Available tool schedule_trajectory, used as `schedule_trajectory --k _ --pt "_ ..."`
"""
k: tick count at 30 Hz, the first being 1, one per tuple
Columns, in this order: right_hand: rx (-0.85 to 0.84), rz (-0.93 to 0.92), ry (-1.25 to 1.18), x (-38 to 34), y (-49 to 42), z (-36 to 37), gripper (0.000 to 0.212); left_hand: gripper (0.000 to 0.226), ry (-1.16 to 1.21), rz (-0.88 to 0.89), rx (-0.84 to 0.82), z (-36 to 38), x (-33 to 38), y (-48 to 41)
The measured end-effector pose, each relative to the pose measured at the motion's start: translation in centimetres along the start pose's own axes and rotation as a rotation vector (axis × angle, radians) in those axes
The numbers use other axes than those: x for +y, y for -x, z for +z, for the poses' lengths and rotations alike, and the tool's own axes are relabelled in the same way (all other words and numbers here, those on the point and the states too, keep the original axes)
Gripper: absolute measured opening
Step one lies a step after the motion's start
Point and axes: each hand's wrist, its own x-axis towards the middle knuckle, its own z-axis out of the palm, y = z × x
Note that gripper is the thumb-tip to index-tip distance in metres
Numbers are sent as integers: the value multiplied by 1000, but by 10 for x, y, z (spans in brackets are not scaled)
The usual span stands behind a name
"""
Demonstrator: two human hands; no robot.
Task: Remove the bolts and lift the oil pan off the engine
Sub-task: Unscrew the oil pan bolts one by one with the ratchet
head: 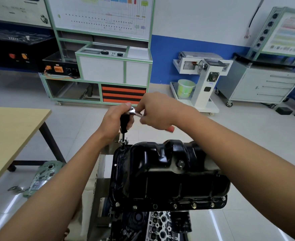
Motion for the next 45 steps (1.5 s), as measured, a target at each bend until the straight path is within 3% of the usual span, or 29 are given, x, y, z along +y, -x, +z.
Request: schedule_trajectory --k 5,13,15,19,22,23,26,32,35,40,45 --pt "227 -47 231 2 -13 14 42 46 -67 -4 -172 -4 -2 1" --pt "220 -343 -4 13 -17 25 44 44 -113 -62 -341 -3 2 3" --pt "203 -314 -1 14 -17 27 41 44 -101 -82 -276 0 1 4" --pt "217 -133 101 12 -10 20 10 43 -80 -83 -179 8 1 4" --pt "180 -8 190 6 -1 14 11 43 -77 -76 -139 11 4 4" --pt "172 10 163 3 1 13 8 42 -67 -69 -111 12 4 3" --pt "94 52 -60 -5 6 13 26 40 -43 -59 0 15 6 4" --pt "-45 52 -363 -14 11 13 18 51 -44 -51 222 17 6 3" --pt "-6 44 -144 -8 10 8 13 52 -94 17 162 10 5 4" --pt "224 48 305 -7 9 12 20 42 -30 -31 -19 -3 5 2" --pt "312 -18 301 0 -2 20 27 50 -121 -36 -218 -2 3 2"
